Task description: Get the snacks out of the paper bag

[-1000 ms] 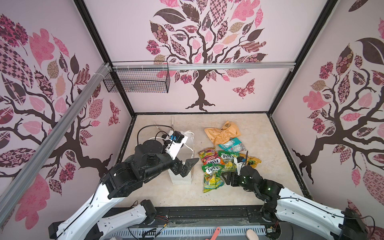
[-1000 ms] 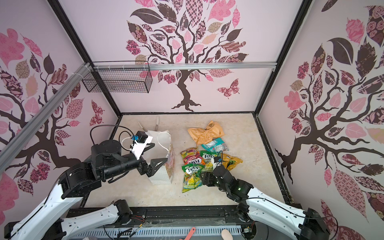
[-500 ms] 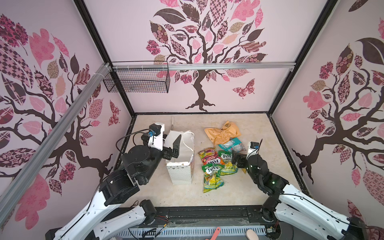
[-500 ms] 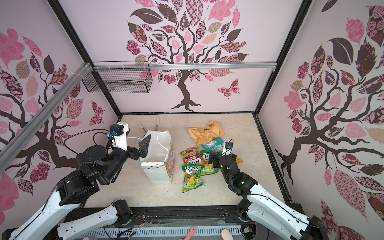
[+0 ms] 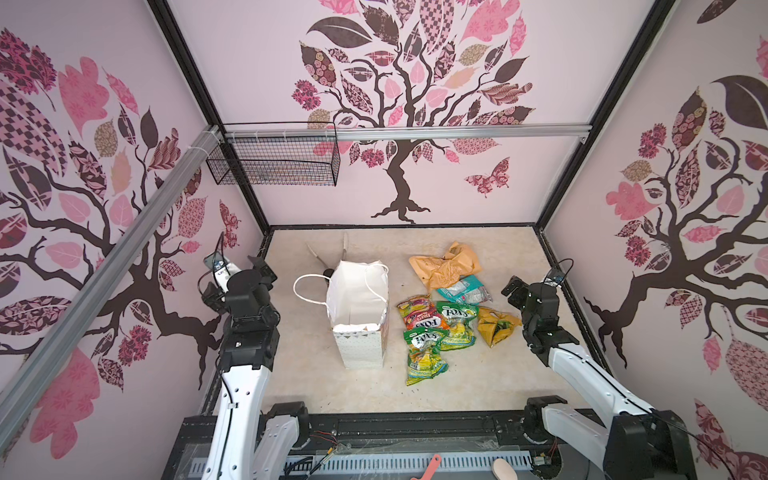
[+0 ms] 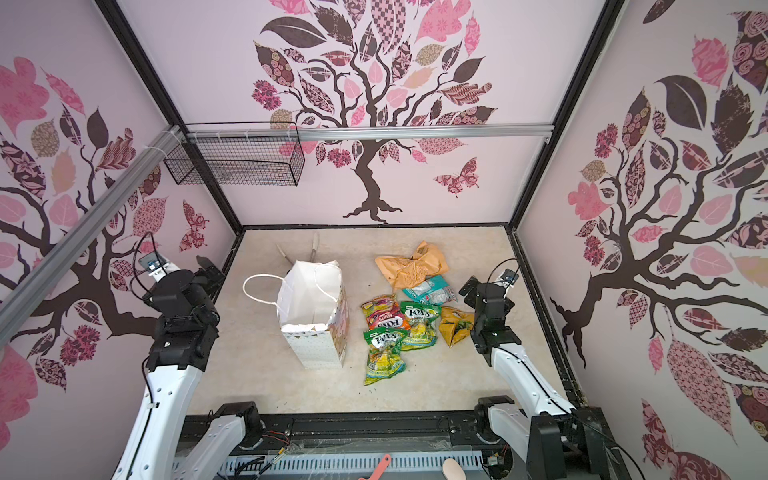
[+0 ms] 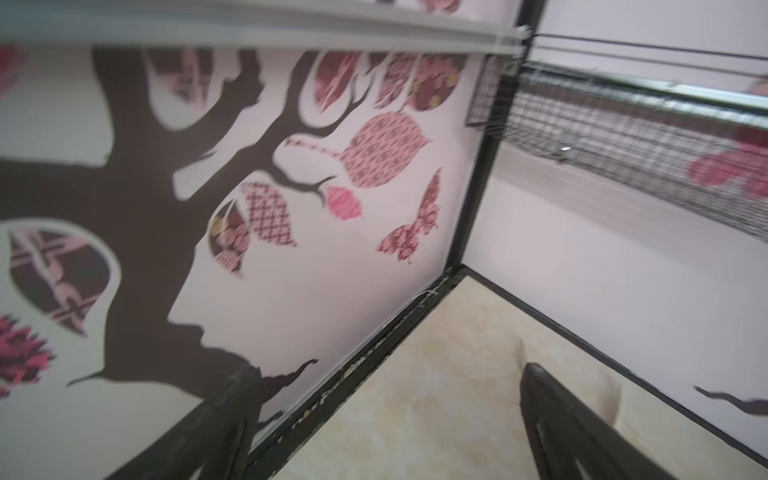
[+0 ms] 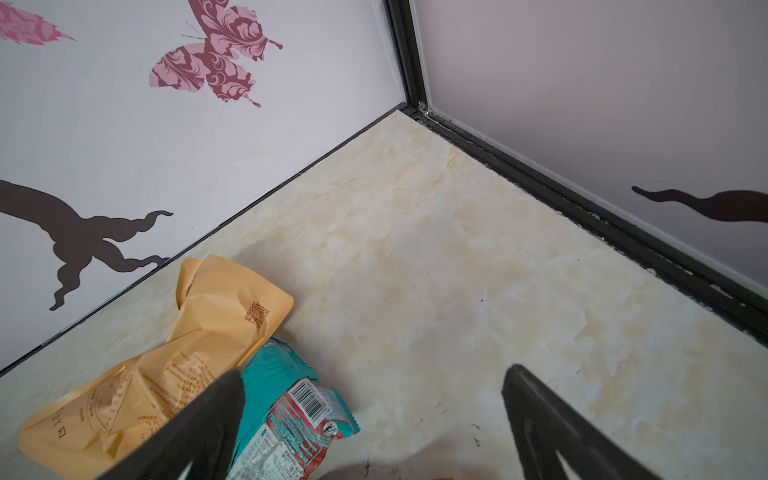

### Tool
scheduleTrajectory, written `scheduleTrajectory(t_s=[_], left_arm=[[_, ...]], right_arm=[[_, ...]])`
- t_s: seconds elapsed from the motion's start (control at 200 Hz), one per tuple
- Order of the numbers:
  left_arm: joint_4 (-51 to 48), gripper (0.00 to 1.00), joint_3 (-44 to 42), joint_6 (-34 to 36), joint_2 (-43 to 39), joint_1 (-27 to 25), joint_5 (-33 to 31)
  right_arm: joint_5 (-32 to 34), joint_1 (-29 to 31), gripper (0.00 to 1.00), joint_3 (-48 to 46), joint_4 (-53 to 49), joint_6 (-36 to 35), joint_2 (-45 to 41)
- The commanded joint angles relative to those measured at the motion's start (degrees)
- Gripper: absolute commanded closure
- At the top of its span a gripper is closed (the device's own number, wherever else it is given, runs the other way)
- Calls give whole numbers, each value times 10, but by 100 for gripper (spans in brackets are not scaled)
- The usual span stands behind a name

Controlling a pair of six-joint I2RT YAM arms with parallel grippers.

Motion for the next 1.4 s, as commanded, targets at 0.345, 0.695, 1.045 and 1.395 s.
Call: scheduleTrajectory(t_s=[0.345, 0.695, 1.045, 1.395], left_arm=[[258, 1, -339, -77, -13, -10, 37], [542, 1, -403, 50, 132, -28, 173], [680, 1, -334, 69, 341, 5, 344], [667, 1, -274, 108, 440, -25, 347]], right_arm=[[19, -11, 0, -9, 116, -51, 118], [-7, -11, 0, -7, 216, -122, 169], [-10, 20, 0, 29, 199, -185, 195], [-20, 43, 0, -123, 532, -281, 271]])
